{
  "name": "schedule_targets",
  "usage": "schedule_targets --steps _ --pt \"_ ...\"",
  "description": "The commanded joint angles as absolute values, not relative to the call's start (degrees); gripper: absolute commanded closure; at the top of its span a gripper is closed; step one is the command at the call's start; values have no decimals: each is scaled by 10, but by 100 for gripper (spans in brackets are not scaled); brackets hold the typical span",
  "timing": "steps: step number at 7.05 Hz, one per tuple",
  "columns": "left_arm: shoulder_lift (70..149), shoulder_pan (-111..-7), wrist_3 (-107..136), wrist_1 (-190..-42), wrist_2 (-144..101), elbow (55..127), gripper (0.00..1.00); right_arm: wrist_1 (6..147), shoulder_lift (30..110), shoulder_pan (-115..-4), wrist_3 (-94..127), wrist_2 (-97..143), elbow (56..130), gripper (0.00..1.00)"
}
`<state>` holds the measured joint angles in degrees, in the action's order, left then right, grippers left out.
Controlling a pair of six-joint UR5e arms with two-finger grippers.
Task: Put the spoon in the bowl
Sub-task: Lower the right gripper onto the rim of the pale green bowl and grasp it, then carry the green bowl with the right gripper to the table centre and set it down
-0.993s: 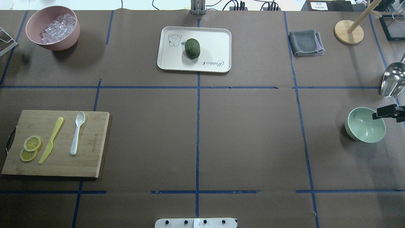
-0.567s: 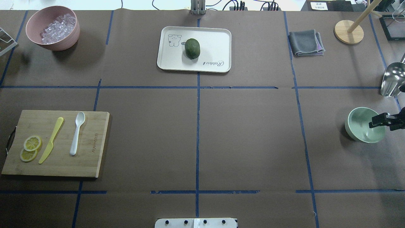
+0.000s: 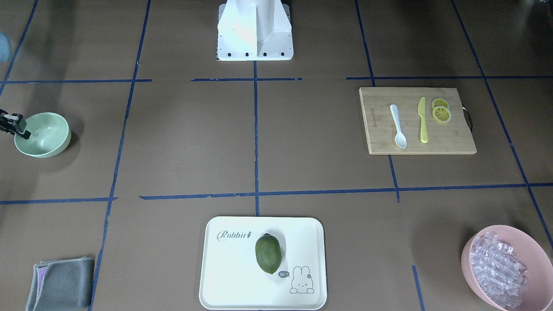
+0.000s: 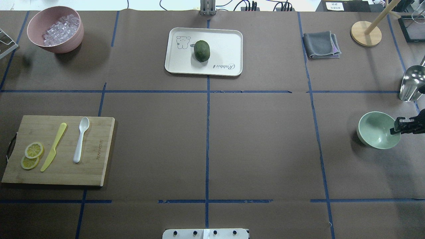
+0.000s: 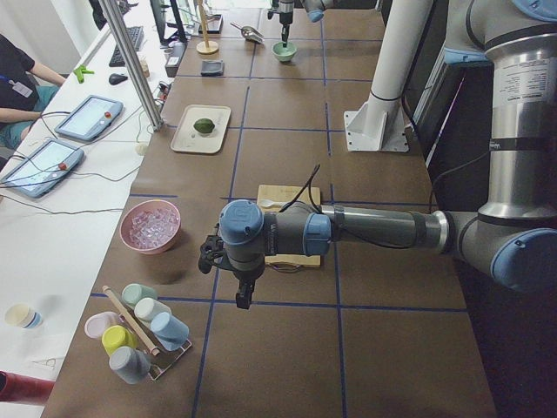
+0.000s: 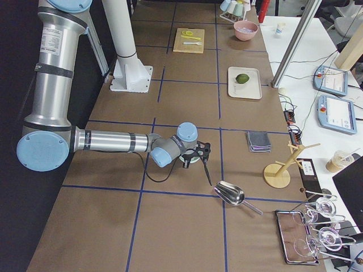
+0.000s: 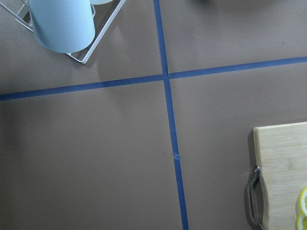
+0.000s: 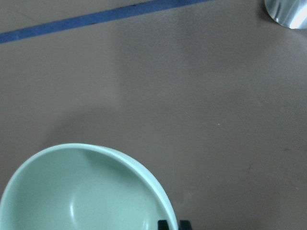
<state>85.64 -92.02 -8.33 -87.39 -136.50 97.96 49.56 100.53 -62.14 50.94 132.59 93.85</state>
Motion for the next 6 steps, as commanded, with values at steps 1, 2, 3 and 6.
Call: schedule_targets --steps 1,2,3,6 --pt "856 -920 -82 -875 -1365 980 0 505 1004 -668 514 1395 995 100" --pt "855 -921 -82 -875 -1365 980 0 505 993 -683 556 1437 1030 100" --pt "855 -921 -82 -875 -1365 980 0 505 962 -681 636 1437 1057 100" --pt "856 -920 -81 -874 -1366 973 0 525 807 -533 747 1358 1058 100"
